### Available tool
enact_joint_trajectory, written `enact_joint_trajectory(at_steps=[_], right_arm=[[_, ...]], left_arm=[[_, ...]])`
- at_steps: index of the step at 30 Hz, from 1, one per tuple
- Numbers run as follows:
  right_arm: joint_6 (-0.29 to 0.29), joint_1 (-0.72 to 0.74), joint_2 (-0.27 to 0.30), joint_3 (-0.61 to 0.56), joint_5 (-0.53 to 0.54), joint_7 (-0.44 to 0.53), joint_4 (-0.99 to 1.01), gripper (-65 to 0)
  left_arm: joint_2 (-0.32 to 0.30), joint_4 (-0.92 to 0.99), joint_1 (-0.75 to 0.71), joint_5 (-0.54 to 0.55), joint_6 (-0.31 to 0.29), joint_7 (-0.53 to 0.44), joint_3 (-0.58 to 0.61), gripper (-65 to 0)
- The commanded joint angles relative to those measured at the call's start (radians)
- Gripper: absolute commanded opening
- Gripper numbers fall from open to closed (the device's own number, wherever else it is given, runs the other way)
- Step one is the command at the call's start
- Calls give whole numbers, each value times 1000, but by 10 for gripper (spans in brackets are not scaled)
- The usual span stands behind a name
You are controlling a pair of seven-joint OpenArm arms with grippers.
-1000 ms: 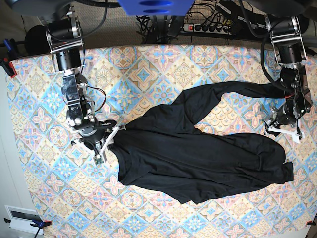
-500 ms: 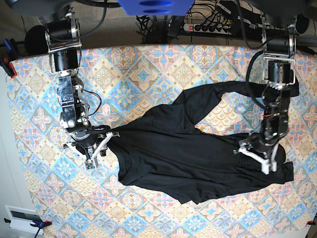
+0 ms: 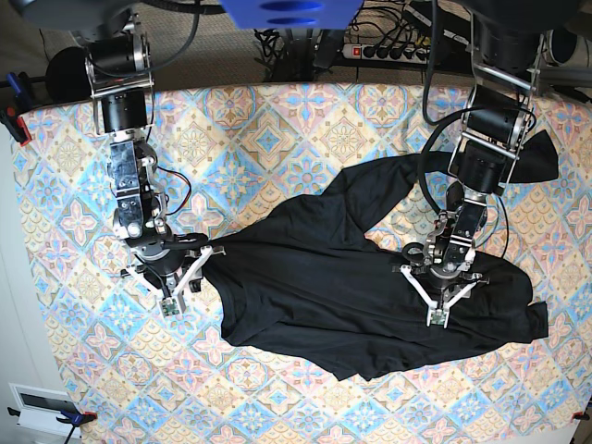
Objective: Layout the t-shirt on the table in an organized manner, then fold the t-shirt properly
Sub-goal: 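Release and move the left gripper to grasp the shirt's collar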
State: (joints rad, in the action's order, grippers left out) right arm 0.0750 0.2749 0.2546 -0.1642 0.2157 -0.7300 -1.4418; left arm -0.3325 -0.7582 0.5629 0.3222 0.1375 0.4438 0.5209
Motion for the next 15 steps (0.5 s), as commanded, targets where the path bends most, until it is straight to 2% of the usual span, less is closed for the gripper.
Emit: enact_joint_trajectory(at_steps=[1, 3, 6, 8, 11, 15], right_arm=[[-2, 25, 9, 5, -2, 23, -21, -478], [-2, 27, 9, 5, -2, 23, -20, -478], [-2, 28, 9, 5, -2, 23, -20, -478], [-2, 30, 9, 5, -2, 23, -12, -478], [-1, 31, 9, -5, -2, 23, -10, -478], [1, 71, 9, -73, -2, 30, -9, -478]], left_arm=[[2, -2, -4, 12, -26, 56, 48, -393], [0, -30, -16, 13, -26, 65, 103, -489], [-20, -91, -63, 13, -26, 66, 104, -650], [-61, -169, -111, 15, -26, 88, 104, -650], [-147, -392, -223, 16, -25, 131, 97, -650], [-245, -702, -444, 94, -25, 224, -61, -650]])
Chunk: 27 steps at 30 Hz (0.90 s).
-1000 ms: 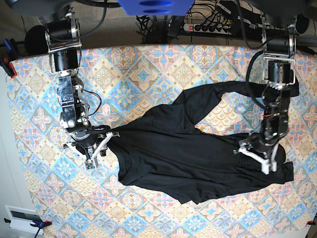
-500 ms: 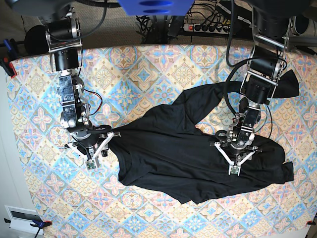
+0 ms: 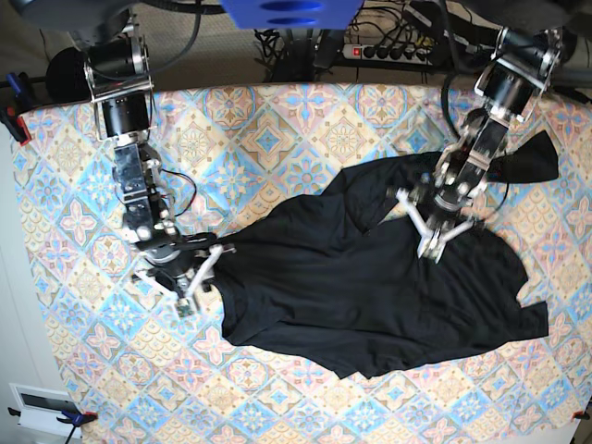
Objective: Layout the t-shirt on the table in an organized manner, then fold the t-shirt properly
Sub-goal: 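Release and move the left gripper to grasp the shirt's collar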
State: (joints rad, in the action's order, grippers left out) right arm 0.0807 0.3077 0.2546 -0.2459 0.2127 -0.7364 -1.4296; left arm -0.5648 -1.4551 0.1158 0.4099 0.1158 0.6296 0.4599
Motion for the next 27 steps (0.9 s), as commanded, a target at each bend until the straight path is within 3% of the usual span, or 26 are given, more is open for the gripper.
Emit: enact_joint_trajectory(at_steps=[1, 5, 10, 13, 15, 20, 27], right_arm=[[-5, 54, 9, -10, 1, 36, -21, -478], [-5, 98, 9, -43, 3, 38, 0, -477], [-2, 141, -2, -65, 9, 41, 71, -475], [81, 183, -10, -108, 21, 41, 102, -475], [129, 193, -10, -126, 21, 33, 109, -475], [136, 227, -39, -229, 21, 39, 148, -475], [138, 292, -122, -275, 20, 82, 273, -478]], left_arm=[[-30, -68, -52, 28, -3, 65, -49, -650], [-80, -289, -276, 83, -3, 140, -195, -650], [-149, -430, -492, 93, -5, 146, -267, -650], [-189, -448, -575, 93, -5, 146, -281, -650], [-219, -451, -615, 94, -5, 146, -281, -650], [-269, -450, -666, 94, -5, 143, -281, -650], [-254, -451, -661, 96, -5, 143, -313, -650]])
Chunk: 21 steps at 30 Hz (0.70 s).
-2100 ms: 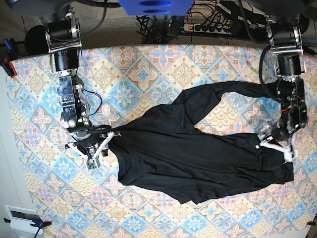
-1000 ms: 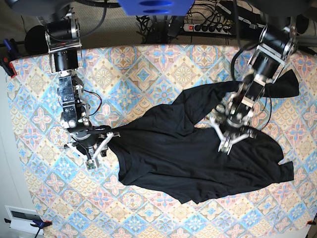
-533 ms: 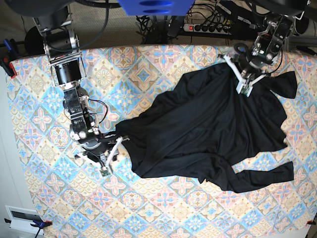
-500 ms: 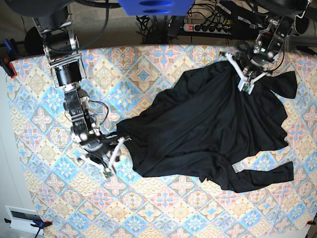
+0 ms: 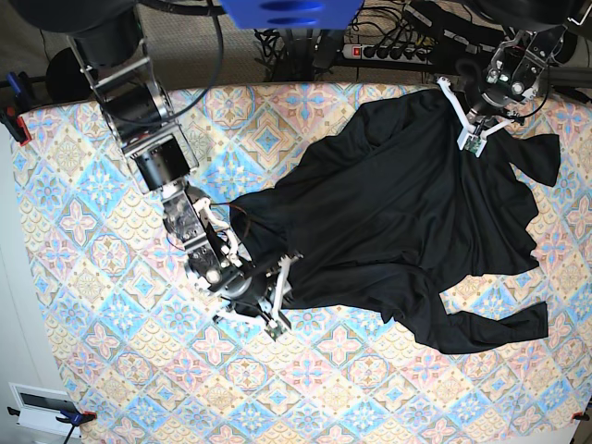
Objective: Layout the t-shirt on the table in an organized manner, then fold the t-shirt properly
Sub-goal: 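Release and move the left gripper to grasp the shirt's collar, then lift the shirt with both grippers, stretching it between them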
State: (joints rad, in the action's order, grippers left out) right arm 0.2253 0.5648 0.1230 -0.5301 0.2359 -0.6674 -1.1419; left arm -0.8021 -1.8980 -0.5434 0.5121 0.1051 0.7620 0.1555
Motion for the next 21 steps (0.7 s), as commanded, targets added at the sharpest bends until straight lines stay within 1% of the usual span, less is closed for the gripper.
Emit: enact_joint_trajectory(at_steps=[1, 4, 6, 8, 11, 14, 15, 18, 21], right_arm=[[-7, 36, 8, 9, -3, 33, 1, -477], [-7, 45, 8, 12, -3, 62, 66, -475], [-7, 83, 8, 11, -3, 71, 105, -460], [-7, 103, 7, 14, -3, 71, 152, -417], [-7, 107, -12, 14, -3, 74, 202, -340], [-7, 107, -13, 8, -3, 105, 216, -271], [-7, 107, -13, 8, -3, 113, 217, -263], [-7, 107, -13, 8, -3, 122, 219, -271], [-7, 107, -13, 8, -3, 122, 219, -273]], left_arm=[[5, -8, -2, -7, 6, 11, -23, -650], [36, -8, -2, -7, 6, 12, -63, -650], [48, -8, -2, -8, 6, 12, -69, -650], [49, -8, -2, -8, 6, 12, -69, -650], [51, -8, -2, -8, 6, 12, -69, -650], [54, -8, -1, -8, 6, 11, -69, -650], [59, -8, -1, -8, 6, 11, -69, -650], [83, -7, 26, -8, 6, 1, -69, -650], [86, -7, 32, -8, 6, 3, -69, -650]])
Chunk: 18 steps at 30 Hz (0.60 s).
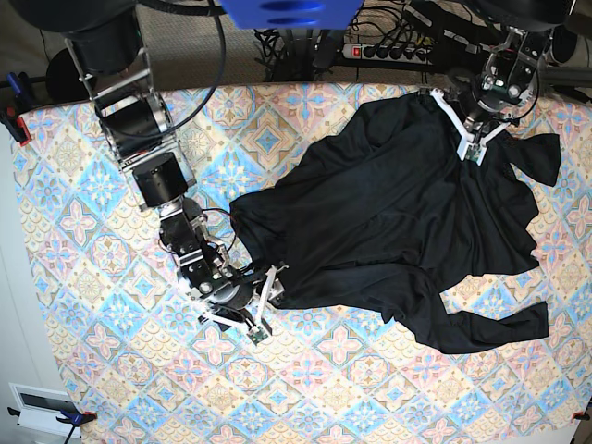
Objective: Layout the t-shirt on the table in an organized manner, then fold the t-shirt properly
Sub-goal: 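Lift the shirt with both grippers, stretching it between them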
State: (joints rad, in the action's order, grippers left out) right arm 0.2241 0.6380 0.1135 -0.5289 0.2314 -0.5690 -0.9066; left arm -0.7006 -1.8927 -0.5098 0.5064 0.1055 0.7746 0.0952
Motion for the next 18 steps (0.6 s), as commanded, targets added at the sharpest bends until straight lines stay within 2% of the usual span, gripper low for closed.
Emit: enact_joint_trajectory(at_steps=[1, 13, 18], right_arm=[[-5, 33, -4, 6, 1, 25, -16, -274], [-5, 32, -4, 5, 1, 168, 160, -274], [-4, 30, -47, 5, 1, 174, 185, -274]], left_arm=[[-15, -12, -2, -2, 6, -11, -8, -650], [-14, -12, 15, -2, 6, -14, -7, -650], [-14, -11, 21, -2, 6, -14, -7, -650]])
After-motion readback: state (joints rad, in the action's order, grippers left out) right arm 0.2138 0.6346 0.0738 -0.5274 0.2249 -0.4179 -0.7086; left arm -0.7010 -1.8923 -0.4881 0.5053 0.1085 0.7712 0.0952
